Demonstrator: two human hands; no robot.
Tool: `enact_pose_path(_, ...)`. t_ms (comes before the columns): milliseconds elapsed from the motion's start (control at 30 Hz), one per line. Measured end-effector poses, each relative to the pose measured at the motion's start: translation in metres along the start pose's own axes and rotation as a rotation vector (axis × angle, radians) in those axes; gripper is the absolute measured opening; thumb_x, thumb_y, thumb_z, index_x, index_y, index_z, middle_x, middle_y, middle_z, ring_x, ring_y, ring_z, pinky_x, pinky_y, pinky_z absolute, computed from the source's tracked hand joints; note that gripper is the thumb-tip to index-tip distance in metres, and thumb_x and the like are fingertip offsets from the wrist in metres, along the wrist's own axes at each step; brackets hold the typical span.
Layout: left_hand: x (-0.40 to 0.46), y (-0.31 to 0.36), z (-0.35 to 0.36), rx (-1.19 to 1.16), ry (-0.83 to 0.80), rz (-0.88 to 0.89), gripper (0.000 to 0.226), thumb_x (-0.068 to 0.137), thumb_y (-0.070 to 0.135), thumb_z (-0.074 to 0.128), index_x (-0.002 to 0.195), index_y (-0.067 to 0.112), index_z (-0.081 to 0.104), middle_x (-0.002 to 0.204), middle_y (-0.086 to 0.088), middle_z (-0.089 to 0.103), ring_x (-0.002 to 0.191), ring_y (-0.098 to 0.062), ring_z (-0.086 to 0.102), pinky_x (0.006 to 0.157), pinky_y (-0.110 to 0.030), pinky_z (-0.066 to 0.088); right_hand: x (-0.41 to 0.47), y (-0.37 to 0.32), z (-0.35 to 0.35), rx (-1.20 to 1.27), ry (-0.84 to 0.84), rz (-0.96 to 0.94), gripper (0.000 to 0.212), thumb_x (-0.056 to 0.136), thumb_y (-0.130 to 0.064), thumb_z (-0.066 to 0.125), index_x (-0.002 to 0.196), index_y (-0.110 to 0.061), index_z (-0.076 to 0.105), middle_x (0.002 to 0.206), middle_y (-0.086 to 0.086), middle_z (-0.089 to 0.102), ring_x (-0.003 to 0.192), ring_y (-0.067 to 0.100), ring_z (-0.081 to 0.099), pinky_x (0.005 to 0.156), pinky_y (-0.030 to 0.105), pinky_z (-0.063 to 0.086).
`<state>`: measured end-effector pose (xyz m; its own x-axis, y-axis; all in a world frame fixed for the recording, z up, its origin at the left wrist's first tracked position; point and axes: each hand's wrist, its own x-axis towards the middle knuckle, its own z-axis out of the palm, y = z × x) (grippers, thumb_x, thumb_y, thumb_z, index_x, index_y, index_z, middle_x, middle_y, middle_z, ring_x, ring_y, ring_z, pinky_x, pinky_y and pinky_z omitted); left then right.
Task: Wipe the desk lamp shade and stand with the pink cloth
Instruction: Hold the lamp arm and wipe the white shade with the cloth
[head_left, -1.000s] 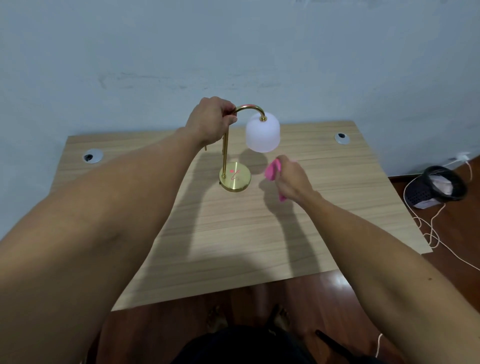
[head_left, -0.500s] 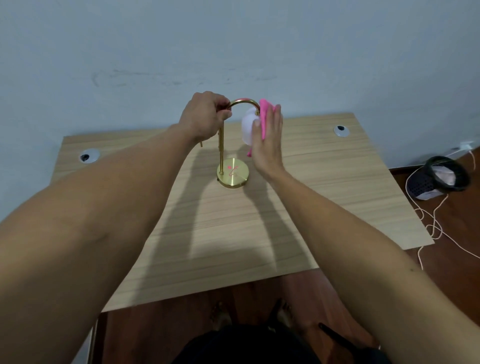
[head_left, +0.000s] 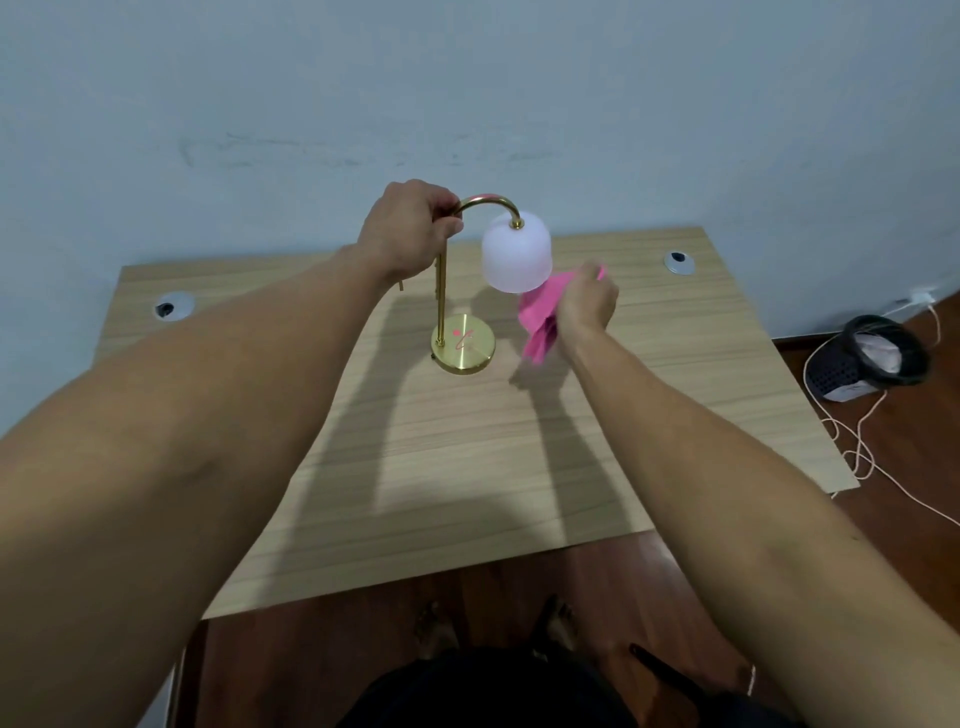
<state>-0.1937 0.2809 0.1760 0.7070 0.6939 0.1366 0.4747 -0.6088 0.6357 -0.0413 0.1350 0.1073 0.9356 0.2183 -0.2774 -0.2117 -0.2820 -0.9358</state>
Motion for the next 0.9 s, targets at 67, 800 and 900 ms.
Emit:
enact_pose_path(67,0.0,0.0,0.0,0.001,-0.002,-0.004,0.014,0.094,0.023,0.064,0.092,0.017,0.076,0.085,-0.015,0.073,0.085,-0.036,0.068,0.084,-0.046,0.058,-0.002,-0.026,0.004,0.016,-0.036,-0.141,0.053,0.107,-0.053,0.031,0.109,-0.015,0.068,0.093,0.005,0.069,0.1,0.036,0.07,0.084,0.041,0.054)
enact_pose_path(800,0.003,-0.004,0.003,0.006,0.013,0.004,0.013,0.094,0.028,0.062,0.088,0.023,0.074,0.081,-0.009,0.073,0.084,-0.032,0.067,0.083,-0.048,0.058,0.011,-0.046,0.035,-0.196,-0.41,-0.435,0.045,0.109,-0.049,0.036,0.089,-0.025,0.068,0.092,-0.001,0.062,0.083,0.019,0.057,0.076,0.033,0.044)
enact_pose_path(900,0.002,-0.003,0.003,0.007,0.004,0.011,0.014,0.093,0.028,0.061,0.086,0.024,0.072,0.08,-0.008,0.072,0.083,-0.032,0.067,0.083,-0.048,0.057,0.027,-0.047,0.041,-0.245,-0.436,-0.361,0.056,0.102,-0.059,0.036,0.09,-0.017,0.071,0.094,0.003,0.069,0.086,0.024,0.064,0.078,0.035,0.047)
